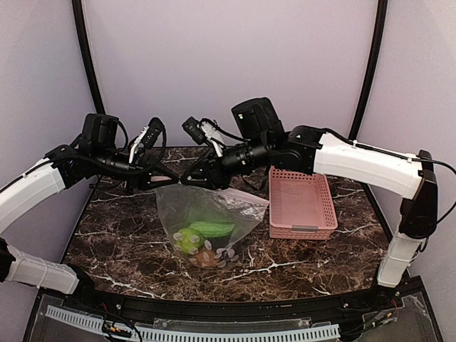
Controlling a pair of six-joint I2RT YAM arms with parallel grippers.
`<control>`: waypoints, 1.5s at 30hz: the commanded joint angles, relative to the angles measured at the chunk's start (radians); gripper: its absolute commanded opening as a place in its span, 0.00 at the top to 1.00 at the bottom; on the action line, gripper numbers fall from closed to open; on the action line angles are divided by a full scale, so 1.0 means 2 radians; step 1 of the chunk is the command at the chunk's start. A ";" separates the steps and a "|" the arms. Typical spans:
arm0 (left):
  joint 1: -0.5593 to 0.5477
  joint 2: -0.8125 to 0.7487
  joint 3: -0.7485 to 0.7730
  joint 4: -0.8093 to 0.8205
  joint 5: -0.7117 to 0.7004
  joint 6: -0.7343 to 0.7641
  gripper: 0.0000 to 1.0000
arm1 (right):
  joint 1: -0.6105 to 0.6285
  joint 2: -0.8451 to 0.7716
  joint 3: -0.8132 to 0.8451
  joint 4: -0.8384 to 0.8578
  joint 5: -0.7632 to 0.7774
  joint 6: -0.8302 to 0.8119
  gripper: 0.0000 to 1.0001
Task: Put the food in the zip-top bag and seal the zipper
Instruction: Zip the zipper on the zipper food storage bag.
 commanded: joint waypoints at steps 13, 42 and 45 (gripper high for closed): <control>0.002 -0.016 -0.008 0.002 -0.025 0.006 0.99 | 0.000 -0.056 -0.051 0.016 0.014 0.013 0.83; 0.002 -0.017 -0.011 0.008 -0.006 0.002 0.99 | -0.001 0.002 0.007 0.019 -0.001 0.020 0.84; 0.003 -0.018 -0.011 0.006 -0.008 0.003 0.99 | -0.002 -0.001 0.004 0.019 0.001 0.020 0.90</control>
